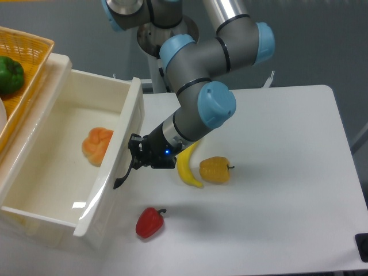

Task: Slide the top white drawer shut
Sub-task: 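Bring the gripper against the front face of the open drawer, then push the drawer front with the gripper into the cabinet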

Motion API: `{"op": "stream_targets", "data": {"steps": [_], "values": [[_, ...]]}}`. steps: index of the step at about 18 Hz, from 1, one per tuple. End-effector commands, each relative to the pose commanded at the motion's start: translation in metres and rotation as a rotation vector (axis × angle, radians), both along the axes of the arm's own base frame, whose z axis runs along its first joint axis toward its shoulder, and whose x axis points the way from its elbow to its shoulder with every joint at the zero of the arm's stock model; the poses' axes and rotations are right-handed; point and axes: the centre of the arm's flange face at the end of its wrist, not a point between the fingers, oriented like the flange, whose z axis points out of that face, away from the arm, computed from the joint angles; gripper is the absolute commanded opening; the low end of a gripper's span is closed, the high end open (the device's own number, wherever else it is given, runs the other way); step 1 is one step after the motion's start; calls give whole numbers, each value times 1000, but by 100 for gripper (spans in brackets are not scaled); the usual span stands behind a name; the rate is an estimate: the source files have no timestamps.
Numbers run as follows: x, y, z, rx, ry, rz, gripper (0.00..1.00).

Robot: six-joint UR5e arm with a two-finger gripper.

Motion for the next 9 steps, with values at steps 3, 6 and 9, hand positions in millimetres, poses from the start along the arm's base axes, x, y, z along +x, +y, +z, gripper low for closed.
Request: {"op": "stream_targets", "data": {"steps": [3, 6, 9], "values": [[5, 3, 1, 0, 0, -9, 0], [12, 6, 2, 0, 0, -21, 0], [22, 11, 2, -5, -3, -31, 0]]}}
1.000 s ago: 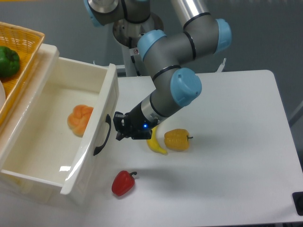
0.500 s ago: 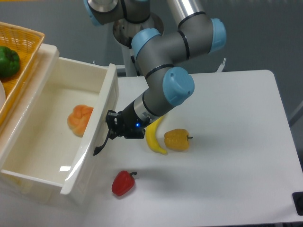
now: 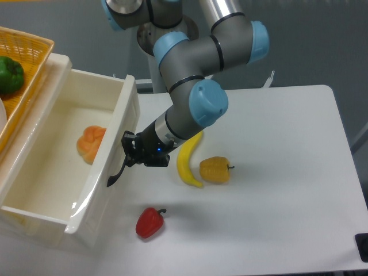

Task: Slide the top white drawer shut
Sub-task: 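Push the drawer front with the gripper into the cabinet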

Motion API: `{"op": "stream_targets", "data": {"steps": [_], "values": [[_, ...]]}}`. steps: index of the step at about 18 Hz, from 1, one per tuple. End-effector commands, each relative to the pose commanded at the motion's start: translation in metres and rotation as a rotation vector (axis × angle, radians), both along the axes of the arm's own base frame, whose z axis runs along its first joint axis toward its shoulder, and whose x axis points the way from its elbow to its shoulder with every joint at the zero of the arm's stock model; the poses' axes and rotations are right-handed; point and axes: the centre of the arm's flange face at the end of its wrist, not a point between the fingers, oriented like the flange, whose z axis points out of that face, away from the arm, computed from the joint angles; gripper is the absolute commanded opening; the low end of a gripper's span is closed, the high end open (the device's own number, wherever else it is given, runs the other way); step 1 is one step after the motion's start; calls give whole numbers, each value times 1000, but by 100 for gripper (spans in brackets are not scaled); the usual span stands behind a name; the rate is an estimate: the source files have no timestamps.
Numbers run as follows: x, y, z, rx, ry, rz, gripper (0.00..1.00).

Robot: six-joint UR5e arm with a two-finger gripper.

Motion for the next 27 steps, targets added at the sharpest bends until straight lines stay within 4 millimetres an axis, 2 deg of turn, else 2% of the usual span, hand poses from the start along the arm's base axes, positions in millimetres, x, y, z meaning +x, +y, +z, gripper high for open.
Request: {"op": "stream_targets", "data": {"steps": [10, 15, 27], "values": [[26, 11, 4, -16, -6, -13, 0], [45, 16, 15, -15, 1, -25, 1], [83, 30, 18, -32, 2, -56, 3]]}}
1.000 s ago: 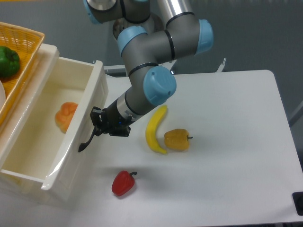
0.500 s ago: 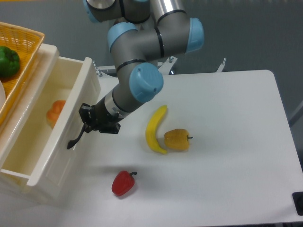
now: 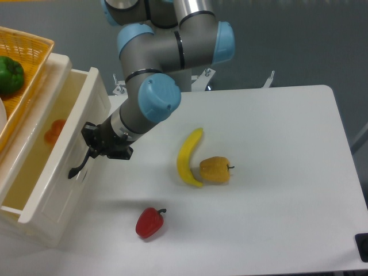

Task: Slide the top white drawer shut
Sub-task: 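Push the drawer front with the gripper into the cabinet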

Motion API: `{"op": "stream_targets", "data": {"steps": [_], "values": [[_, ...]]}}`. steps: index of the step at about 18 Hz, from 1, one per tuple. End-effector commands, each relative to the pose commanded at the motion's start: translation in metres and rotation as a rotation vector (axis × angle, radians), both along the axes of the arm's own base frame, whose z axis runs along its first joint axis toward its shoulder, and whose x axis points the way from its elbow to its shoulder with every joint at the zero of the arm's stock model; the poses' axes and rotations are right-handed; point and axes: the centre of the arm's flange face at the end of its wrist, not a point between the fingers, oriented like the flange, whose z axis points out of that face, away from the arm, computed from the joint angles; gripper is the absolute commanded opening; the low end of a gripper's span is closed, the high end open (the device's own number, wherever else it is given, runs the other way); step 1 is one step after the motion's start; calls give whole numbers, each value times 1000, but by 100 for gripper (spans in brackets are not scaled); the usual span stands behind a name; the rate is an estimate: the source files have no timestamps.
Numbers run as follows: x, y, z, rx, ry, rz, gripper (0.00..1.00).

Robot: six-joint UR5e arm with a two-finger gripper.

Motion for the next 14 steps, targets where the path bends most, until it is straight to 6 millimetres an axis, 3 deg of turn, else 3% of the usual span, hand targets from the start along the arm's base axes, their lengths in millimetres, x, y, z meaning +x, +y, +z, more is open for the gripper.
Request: {"op": "stream_targets", "data": {"steps": [14], "values": [[34, 13, -2, -6, 0, -40, 3]]}}
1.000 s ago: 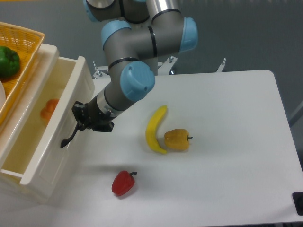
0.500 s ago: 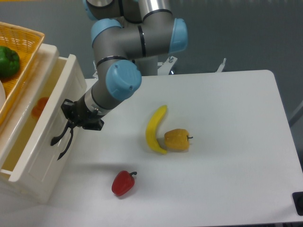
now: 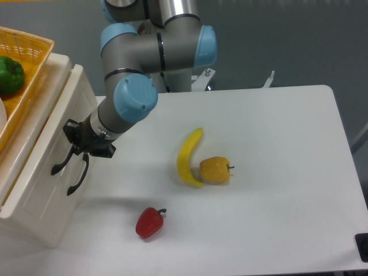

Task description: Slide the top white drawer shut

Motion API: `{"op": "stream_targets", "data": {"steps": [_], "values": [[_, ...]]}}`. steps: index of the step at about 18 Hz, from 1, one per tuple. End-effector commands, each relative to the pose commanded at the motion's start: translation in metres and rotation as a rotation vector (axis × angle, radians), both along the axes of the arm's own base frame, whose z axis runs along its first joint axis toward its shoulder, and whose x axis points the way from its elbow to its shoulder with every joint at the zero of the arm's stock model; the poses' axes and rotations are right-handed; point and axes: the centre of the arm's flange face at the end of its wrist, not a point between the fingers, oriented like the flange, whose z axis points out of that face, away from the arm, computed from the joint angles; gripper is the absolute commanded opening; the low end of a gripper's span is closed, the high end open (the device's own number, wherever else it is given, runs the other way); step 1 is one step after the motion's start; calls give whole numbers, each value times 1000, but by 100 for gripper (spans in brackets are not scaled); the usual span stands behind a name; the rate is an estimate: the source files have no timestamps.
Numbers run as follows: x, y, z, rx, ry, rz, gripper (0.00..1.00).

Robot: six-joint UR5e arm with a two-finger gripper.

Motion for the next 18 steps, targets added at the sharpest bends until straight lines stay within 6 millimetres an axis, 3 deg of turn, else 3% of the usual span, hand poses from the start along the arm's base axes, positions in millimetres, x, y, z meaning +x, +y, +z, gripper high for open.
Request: {"op": "stream_targets", "data": {"steps": [10, 14, 18], "values": [[11, 9, 2, 25, 23, 1, 3], [3, 8, 2, 33, 31, 4, 38], [-40, -4, 7, 35, 58, 68, 40]]}}
